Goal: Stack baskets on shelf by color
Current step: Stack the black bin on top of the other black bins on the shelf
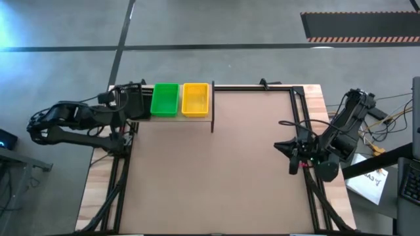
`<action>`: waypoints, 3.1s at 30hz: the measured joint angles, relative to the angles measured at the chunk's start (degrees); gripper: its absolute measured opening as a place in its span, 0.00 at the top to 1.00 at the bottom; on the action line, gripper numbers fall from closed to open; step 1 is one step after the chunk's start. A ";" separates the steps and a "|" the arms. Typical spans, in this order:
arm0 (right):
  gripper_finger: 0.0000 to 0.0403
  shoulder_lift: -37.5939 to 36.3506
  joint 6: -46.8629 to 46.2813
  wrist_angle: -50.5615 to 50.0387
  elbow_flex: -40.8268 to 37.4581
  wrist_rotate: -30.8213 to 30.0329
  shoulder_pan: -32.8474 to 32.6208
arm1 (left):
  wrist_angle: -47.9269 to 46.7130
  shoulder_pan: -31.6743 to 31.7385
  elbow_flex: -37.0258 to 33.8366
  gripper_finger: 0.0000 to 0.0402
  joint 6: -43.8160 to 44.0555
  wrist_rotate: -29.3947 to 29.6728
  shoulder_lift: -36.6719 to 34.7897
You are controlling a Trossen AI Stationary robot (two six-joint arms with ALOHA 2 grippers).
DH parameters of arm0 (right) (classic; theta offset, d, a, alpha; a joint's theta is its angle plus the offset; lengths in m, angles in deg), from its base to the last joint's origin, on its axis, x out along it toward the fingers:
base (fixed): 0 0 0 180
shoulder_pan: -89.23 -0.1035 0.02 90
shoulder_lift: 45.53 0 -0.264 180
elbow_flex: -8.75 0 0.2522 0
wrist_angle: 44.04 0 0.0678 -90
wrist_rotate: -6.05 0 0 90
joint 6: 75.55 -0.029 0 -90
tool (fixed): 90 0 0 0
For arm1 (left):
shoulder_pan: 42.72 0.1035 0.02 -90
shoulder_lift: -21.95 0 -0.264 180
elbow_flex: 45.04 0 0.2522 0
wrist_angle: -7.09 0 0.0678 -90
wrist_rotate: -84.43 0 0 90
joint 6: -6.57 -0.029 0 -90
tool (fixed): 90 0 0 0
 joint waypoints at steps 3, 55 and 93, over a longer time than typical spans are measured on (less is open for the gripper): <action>0.93 0.94 -1.21 0.14 0.00 -0.22 0.01 | 2.08 0.00 -0.02 0.83 -2.65 -0.01 -0.23; 0.93 6.03 -3.29 1.28 0.00 -1.66 0.01 | 8.75 0.11 1.89 1.00 36.68 19.47 0.12; 0.93 6.06 -0.82 1.33 0.00 -1.56 0.00 | 9.61 0.19 0.81 0.71 64.15 21.59 -3.22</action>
